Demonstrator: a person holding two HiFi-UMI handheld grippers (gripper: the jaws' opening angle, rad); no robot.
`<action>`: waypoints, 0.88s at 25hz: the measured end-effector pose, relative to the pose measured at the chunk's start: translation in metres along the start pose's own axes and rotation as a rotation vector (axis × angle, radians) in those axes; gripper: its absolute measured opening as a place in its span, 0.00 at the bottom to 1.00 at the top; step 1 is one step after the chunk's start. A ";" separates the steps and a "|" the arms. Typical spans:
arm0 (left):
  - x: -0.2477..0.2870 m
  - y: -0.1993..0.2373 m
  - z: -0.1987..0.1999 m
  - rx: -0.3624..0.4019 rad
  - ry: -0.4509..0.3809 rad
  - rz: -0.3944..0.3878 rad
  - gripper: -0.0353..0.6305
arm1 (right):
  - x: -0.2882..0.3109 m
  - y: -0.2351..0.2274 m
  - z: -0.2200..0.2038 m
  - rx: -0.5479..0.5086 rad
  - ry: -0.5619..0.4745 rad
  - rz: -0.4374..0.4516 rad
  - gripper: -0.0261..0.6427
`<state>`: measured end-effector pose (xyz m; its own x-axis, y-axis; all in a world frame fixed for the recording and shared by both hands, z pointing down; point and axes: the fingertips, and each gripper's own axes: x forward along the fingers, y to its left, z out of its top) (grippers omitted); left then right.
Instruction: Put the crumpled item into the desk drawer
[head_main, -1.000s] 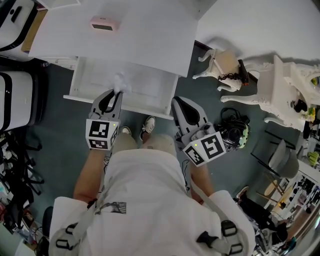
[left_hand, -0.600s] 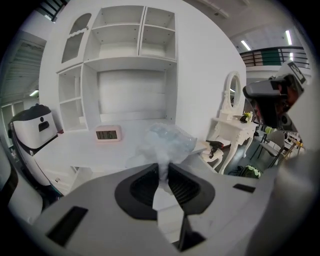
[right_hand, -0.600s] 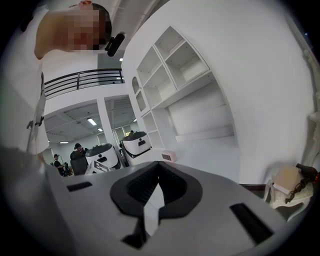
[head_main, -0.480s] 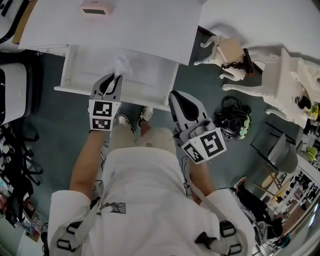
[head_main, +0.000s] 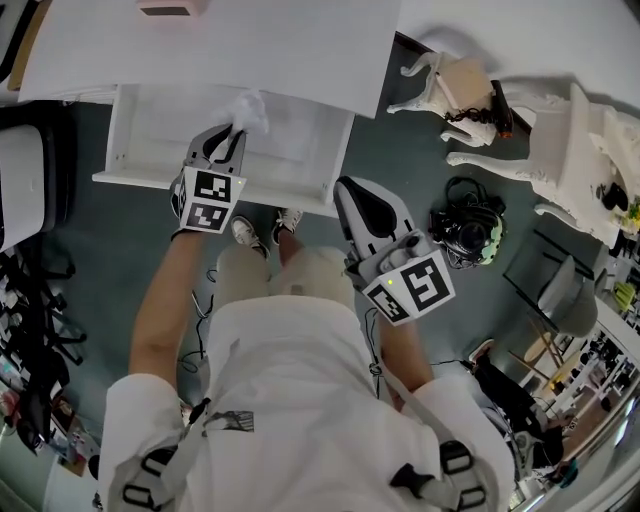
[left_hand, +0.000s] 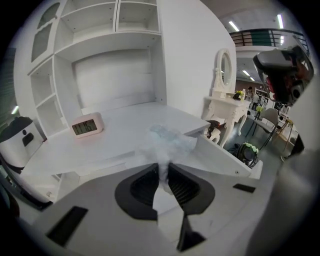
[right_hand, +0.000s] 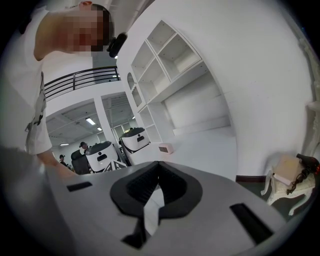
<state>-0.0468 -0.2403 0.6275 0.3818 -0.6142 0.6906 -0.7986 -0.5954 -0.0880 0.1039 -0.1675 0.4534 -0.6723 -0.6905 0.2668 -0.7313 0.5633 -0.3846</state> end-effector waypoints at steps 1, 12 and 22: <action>0.004 -0.001 -0.002 0.011 0.009 -0.009 0.15 | 0.001 -0.002 -0.002 0.003 0.005 0.002 0.05; 0.050 -0.010 -0.023 0.090 0.134 -0.100 0.15 | 0.011 -0.022 -0.028 0.067 0.034 -0.004 0.05; 0.082 -0.015 -0.029 0.130 0.212 -0.136 0.15 | 0.015 -0.039 -0.032 0.082 0.041 -0.004 0.05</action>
<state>-0.0170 -0.2675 0.7063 0.3645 -0.4103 0.8360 -0.6752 -0.7346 -0.0662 0.1187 -0.1855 0.5012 -0.6744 -0.6730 0.3038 -0.7236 0.5203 -0.4536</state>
